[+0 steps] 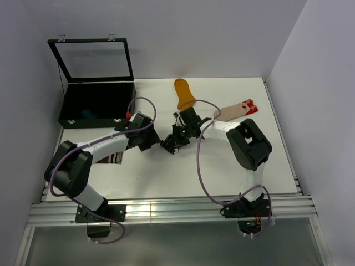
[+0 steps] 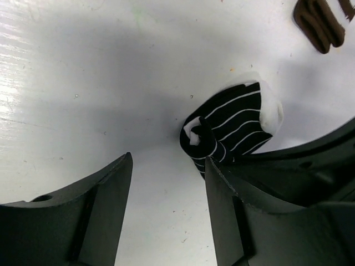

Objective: Roll the socks
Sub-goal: Roll the sock at the center of the board.

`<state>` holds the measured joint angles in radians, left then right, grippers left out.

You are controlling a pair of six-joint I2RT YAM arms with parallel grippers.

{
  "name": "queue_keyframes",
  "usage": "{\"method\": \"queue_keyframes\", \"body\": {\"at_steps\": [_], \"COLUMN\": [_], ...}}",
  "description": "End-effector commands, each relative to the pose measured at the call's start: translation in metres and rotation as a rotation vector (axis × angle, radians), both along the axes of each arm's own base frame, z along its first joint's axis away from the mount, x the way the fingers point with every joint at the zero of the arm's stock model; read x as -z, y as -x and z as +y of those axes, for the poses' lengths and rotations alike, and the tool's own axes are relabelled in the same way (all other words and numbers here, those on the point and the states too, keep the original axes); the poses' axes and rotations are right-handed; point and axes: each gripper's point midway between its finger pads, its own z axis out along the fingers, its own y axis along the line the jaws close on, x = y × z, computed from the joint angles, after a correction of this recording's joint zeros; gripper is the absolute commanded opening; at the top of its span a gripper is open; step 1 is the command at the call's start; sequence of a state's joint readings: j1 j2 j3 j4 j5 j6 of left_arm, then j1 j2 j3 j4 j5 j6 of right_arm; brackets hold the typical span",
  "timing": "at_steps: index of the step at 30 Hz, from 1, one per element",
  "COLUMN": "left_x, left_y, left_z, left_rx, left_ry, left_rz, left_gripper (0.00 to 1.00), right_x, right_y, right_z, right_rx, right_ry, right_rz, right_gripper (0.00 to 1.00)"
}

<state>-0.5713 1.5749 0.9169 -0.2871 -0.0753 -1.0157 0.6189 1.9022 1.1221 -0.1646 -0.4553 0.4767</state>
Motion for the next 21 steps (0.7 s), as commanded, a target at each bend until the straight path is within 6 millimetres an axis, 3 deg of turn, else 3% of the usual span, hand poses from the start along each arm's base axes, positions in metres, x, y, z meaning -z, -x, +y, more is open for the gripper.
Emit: {"method": "queue_keyframes", "body": {"at_steps": [1,12,21], "left_x": [-0.013,0.000,0.005], "left_y": [-0.005,-0.012,-0.010], "left_z": [-0.010,-0.024,-0.021], "left_rx": [0.002,0.006,-0.010], "left_ry": [0.071,0.115,0.111], "left_rz": [-0.054,-0.033,-0.027], "left_gripper": [0.61,0.62,0.61], "right_x": [0.011,0.021,0.029], "right_y": [0.023,0.011,0.003], "right_z": [0.006,0.008,0.002], "right_rx": [-0.008,0.051,0.130], "right_ry": [-0.073,-0.118,-0.199], "right_rz": [0.210,0.308,0.376], "right_gripper": [0.00,0.01,0.01]}}
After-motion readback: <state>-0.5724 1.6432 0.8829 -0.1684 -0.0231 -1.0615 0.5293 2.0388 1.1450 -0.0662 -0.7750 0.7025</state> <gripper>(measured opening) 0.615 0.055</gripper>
